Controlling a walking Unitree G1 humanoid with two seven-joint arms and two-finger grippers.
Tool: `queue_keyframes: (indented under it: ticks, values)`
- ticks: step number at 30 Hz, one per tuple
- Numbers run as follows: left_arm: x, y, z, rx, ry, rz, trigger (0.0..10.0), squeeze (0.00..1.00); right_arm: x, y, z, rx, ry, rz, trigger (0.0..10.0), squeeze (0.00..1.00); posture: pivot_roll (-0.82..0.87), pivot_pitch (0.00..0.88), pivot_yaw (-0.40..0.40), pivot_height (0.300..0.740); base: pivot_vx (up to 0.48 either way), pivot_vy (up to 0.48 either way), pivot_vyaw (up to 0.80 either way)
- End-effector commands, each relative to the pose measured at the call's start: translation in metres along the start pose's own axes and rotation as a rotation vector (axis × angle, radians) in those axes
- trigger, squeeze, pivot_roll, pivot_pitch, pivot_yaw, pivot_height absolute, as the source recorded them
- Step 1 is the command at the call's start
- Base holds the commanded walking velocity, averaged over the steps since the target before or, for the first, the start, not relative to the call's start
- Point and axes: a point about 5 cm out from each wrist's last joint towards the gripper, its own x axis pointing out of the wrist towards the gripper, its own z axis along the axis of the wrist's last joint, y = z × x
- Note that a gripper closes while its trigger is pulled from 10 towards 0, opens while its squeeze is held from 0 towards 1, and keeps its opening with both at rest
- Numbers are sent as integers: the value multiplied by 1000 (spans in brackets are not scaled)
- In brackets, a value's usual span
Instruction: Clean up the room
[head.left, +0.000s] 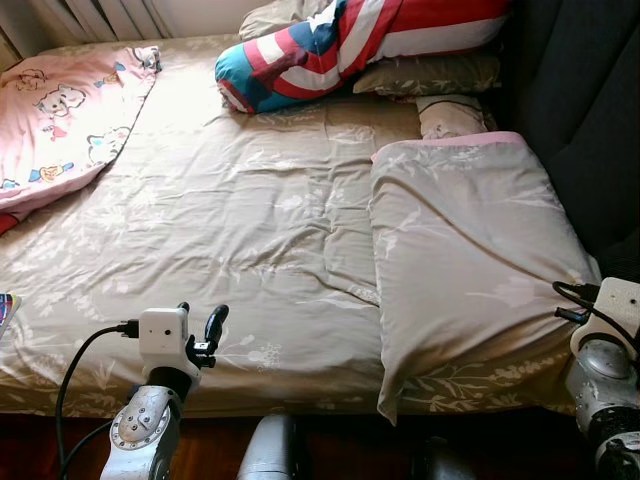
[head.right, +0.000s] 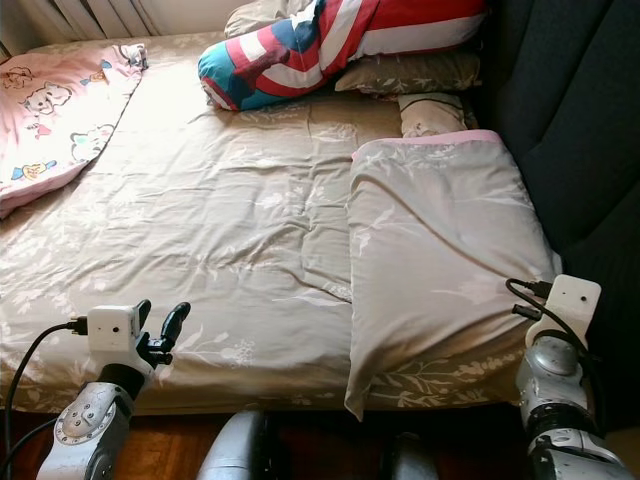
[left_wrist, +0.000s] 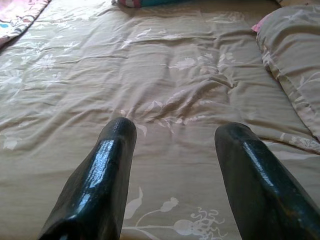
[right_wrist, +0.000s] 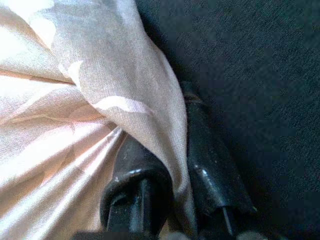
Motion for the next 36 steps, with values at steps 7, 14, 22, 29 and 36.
queue_keyframes:
  ticks: [7,14,22,29,36]
  values:
    - [-4,2,-7,4,21,15,10000,0,-12,34,15,36,-190,203,10000,0,13,151,37,656,0,0,0]
    - [-4,-2,-14,-41,37,37,10000,0,-28,63,4,113,-191,389,10000,0,8,149,25,656,0,0,0]
    - [-12,6,-42,-124,134,115,10000,0,-57,76,-53,103,-57,492,10000,0,-2,142,15,696,0,0,0]
    - [-23,13,-68,-119,252,110,10000,0,-76,65,-95,105,59,471,10000,0,-4,131,18,740,0,0,0]
    - [-31,15,-90,-122,340,100,10000,0,-83,48,-123,104,171,416,10000,0,-4,116,18,740,0,0,0]
